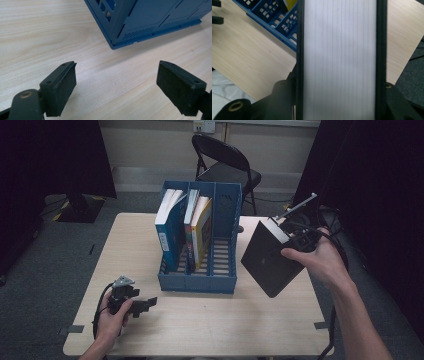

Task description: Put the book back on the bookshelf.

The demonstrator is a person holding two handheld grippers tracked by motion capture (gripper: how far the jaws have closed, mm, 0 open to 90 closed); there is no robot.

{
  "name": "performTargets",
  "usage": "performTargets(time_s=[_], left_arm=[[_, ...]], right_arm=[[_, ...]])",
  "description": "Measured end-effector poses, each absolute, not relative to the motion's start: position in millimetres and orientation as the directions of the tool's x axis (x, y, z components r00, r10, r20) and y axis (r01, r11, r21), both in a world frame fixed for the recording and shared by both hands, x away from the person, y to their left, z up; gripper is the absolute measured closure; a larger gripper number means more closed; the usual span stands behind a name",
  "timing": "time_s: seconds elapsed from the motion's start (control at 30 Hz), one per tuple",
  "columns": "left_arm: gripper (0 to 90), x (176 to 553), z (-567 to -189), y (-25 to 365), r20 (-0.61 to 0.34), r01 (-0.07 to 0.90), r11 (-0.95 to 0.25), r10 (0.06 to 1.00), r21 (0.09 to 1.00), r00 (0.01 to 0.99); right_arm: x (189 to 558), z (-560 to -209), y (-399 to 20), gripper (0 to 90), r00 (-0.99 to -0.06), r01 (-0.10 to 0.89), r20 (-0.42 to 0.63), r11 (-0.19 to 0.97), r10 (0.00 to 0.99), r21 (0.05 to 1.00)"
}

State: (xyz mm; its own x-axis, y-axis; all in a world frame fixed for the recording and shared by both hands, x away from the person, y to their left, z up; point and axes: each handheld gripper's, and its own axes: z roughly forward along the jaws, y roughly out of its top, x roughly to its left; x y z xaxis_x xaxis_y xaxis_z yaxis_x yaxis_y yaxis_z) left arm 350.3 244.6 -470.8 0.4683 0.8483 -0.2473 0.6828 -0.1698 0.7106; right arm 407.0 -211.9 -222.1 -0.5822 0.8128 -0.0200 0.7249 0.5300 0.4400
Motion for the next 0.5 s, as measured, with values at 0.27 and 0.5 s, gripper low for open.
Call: performTargets(time_s=[0.27, 0.5], left_arm=[[15.9, 349.4, -470.8, 243.6, -0.234, 0.674, -0.184, 0.846, 0.716, 0.479], [15.9, 349.2, -471.1, 244.1, -0.236, 0.674, -0.187, 0.843, 0.715, 0.484]], right_arm=[[412.9, -206.5, -190.1, 53.7, -0.608, 0.701, -0.015, 0.546, 0.794, 0.459], [421.4, -197.7, -169.1, 53.7, -0.620, 0.695, -0.014, 0.558, 0.784, 0.453]])
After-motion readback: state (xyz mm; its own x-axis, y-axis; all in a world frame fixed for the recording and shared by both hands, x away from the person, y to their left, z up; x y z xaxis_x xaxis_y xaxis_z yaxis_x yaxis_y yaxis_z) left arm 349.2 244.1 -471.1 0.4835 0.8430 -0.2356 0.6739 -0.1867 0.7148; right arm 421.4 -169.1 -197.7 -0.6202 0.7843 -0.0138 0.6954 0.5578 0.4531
